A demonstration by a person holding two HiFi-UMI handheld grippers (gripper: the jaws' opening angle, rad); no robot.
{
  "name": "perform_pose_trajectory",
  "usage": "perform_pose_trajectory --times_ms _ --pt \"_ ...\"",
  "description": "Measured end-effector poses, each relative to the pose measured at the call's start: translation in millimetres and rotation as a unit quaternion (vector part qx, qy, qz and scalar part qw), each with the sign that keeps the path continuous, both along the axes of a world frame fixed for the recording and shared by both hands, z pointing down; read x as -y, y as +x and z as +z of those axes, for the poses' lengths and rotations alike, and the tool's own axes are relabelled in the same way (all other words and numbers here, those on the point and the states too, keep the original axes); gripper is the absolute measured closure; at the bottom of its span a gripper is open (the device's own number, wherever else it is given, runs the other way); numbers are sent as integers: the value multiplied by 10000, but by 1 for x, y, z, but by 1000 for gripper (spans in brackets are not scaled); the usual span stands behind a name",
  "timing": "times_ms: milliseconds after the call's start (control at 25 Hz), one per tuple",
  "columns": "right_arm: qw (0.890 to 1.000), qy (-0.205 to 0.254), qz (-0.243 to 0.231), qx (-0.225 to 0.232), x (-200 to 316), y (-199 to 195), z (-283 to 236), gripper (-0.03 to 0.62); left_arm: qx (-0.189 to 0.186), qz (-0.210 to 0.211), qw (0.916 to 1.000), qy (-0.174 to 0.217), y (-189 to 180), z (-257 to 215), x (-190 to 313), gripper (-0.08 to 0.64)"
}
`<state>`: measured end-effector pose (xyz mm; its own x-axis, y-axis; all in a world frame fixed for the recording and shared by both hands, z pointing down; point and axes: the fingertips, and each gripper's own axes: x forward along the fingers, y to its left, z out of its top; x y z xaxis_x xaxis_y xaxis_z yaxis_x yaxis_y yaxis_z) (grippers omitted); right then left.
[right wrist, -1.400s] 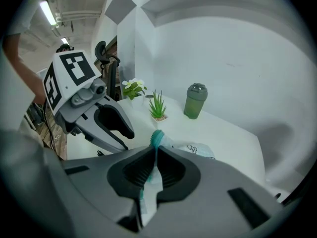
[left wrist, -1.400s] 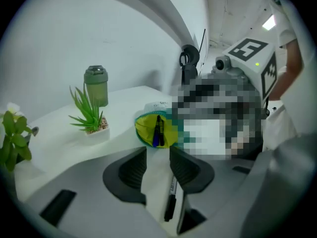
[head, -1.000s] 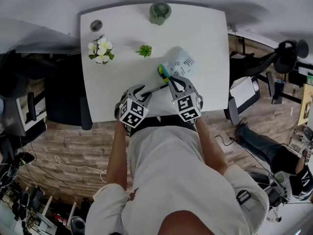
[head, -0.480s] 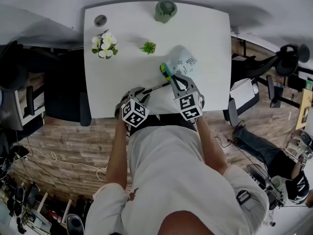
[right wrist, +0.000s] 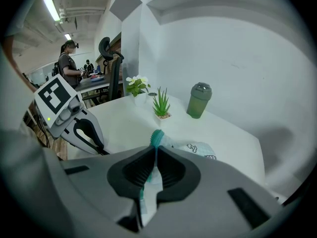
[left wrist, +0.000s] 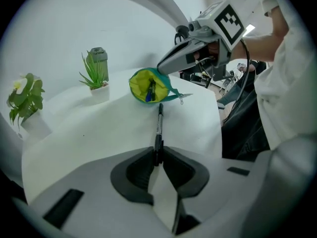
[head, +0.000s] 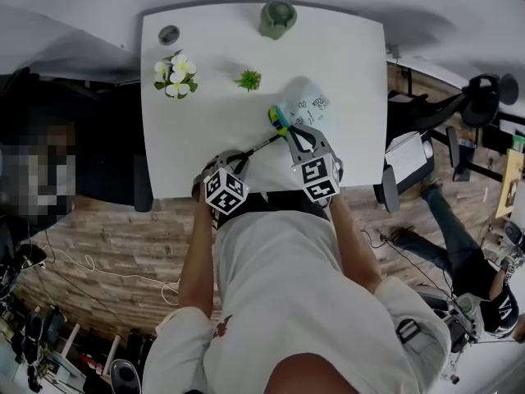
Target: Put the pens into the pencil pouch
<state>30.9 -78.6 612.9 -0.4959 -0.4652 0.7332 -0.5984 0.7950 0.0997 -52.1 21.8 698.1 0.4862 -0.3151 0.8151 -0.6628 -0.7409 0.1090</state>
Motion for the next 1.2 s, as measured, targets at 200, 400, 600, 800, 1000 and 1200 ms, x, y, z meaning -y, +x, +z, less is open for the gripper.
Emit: perform_pose_trajectory --times_ms 200,400,600,800,1000,1200 --pt "10000 2 7 -1 1 1 0 571 -85 -49 10000 15 -9 -13 0 509" --pt "10000 -6 6 20 1 1 -2 571 -175 -133 9997 46 -17 -27 -3 511" --pt "10000 -17 -7 13 2 1 -2 571 -317 -289 9990 157 -21 -43 4 511" --pt "10000 -28 -24 -10 1 1 -2 571 -406 -306 9984 235 -16 -48 18 511" --pt "10000 -22 -3 39 1 0 -5 571 -475 -275 9981 293 -4 -49 37 511" --pt "10000 -57 42 69 0 0 -5 571 -545 -186 9979 310 9 -48 56 511"
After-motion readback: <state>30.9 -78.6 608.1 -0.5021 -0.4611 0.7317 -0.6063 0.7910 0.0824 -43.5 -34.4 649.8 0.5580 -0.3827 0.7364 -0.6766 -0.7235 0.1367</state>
